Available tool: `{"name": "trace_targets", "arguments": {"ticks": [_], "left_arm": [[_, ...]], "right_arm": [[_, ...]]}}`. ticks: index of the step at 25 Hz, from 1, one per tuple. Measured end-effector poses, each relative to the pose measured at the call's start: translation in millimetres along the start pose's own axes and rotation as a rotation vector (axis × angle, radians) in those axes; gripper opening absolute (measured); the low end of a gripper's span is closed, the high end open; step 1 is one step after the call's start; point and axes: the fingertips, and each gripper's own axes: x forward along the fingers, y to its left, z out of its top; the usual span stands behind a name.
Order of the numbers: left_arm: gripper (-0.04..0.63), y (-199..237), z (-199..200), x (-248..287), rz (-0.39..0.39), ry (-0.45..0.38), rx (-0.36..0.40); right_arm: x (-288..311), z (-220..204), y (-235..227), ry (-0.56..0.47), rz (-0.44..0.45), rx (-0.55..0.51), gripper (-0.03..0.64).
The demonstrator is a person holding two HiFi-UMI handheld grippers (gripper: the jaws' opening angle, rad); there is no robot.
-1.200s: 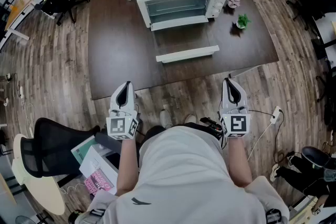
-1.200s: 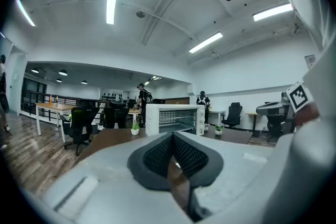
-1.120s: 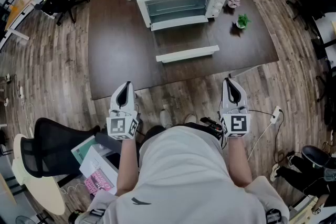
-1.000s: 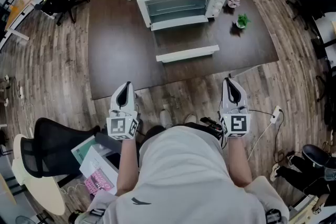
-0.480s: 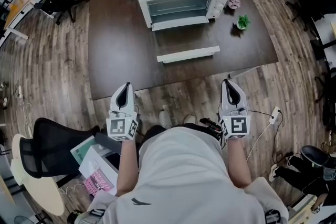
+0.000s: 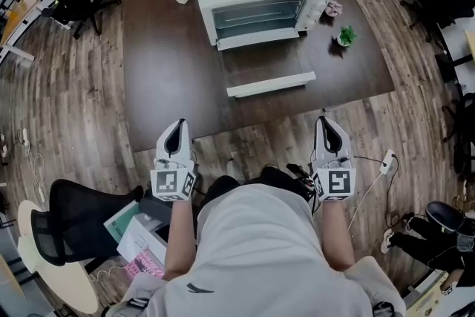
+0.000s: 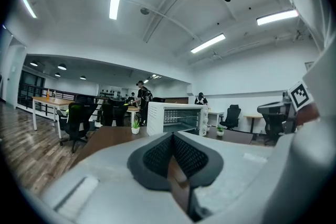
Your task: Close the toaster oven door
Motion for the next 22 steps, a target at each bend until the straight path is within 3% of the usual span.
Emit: {"name": "trace_targets", "arguments": {"ticks": [8,22], "left_arm": [[0.005,15,13,40,-0.04,-0.012,0.018],[0.005,-1,26,102,0.086,-0.014,0.012]], "right_arm": [[30,12,-5,-0.017,-0.023,0.001,0.0],[107,11,-70,-0.04,0.104,0.046,0.0]]}}
